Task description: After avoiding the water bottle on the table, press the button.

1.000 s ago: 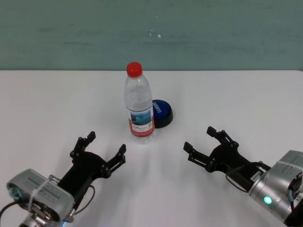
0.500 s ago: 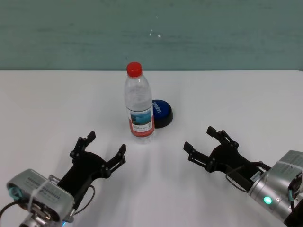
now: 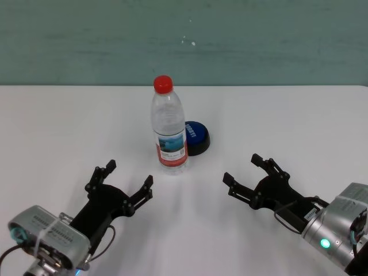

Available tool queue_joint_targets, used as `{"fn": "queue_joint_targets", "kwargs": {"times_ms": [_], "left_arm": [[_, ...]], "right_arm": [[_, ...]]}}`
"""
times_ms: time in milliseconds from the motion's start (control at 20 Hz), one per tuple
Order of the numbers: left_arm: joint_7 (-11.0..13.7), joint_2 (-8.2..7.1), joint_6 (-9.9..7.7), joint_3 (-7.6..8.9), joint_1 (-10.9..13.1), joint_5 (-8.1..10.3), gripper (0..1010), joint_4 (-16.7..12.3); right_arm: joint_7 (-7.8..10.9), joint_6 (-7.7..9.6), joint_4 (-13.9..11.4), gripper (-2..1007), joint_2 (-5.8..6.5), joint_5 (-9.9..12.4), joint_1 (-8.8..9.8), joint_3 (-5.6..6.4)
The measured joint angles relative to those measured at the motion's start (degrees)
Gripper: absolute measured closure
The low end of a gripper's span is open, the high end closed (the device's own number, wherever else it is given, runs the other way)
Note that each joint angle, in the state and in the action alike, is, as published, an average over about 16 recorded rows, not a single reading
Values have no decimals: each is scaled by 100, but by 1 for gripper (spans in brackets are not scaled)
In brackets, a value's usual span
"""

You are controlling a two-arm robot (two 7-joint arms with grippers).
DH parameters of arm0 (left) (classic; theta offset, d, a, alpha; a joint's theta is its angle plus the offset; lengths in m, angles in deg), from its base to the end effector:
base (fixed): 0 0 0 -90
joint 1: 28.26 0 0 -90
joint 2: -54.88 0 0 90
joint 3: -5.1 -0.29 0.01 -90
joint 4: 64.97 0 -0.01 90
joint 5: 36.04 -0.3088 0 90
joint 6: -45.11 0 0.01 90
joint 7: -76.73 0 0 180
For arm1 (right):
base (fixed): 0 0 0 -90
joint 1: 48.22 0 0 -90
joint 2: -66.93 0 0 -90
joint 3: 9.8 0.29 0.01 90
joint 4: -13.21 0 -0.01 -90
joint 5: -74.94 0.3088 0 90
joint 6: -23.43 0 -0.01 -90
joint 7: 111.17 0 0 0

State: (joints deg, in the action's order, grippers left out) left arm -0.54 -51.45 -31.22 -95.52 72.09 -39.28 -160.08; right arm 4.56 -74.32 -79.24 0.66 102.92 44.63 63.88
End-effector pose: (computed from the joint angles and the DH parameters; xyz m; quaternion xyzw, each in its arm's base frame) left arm 0.2676 0.0176 -0.3288 0.0716 -0.1366 0.5107 0.8458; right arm 0.3005 -0.0307 -0.3133 0.0439 0.0282 -0.4141 0.9087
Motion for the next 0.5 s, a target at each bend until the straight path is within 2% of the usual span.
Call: {"fn": "queue_joint_targets", "kwargs": {"times_ms": [500], "left_arm": [[0,0,0,0,0,0,10,0]], "right_arm": [[0,0,0,1,0,0,0,0]]}}
